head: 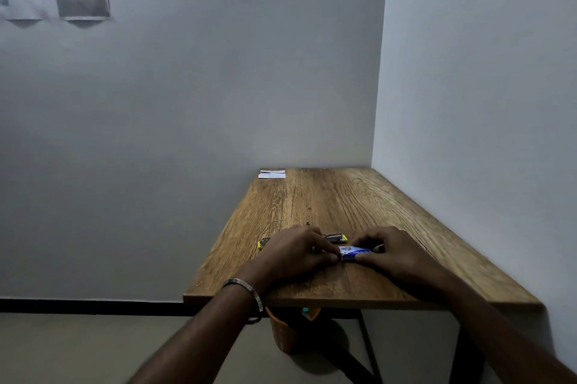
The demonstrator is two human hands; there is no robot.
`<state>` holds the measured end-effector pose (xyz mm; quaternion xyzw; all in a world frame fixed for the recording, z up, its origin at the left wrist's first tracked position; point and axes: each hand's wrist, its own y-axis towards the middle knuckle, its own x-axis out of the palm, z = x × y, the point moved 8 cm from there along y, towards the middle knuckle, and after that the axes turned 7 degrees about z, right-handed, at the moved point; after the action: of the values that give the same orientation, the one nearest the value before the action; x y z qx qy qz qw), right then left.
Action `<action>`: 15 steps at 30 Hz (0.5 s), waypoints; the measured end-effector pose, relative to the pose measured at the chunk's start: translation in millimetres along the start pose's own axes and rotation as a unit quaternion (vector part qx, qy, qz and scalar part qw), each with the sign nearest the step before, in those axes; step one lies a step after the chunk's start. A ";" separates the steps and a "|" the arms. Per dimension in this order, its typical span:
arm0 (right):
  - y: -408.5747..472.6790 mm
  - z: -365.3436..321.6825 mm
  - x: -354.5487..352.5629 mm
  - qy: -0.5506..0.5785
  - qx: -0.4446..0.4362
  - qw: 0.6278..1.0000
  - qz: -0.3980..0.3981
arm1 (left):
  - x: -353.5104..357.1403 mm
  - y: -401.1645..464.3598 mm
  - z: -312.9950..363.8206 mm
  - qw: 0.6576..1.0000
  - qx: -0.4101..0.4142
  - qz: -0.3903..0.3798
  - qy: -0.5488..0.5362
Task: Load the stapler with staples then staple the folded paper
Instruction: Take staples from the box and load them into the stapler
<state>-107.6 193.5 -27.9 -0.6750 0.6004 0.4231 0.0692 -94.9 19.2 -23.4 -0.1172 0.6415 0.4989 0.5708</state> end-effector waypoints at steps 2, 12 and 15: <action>0.9 0.0 1.6 0.004 0.002 1.000 -0.003 | 0.8 0.0 0.1 1.000 -0.003 -0.006 -0.003; 0.6 -0.1 4.5 0.017 0.009 1.000 -0.007 | -2.4 -0.2 -1.2 0.999 -0.010 0.020 -0.041; 0.8 -2.6 4.4 0.025 0.008 1.000 -0.003 | -5.9 -1.3 -6.9 0.997 -0.032 0.059 -0.049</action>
<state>-107.4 188.4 -28.8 -0.6865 0.6033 0.4013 0.0607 -96.3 10.7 -20.0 -0.0724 0.6022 0.5573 0.5671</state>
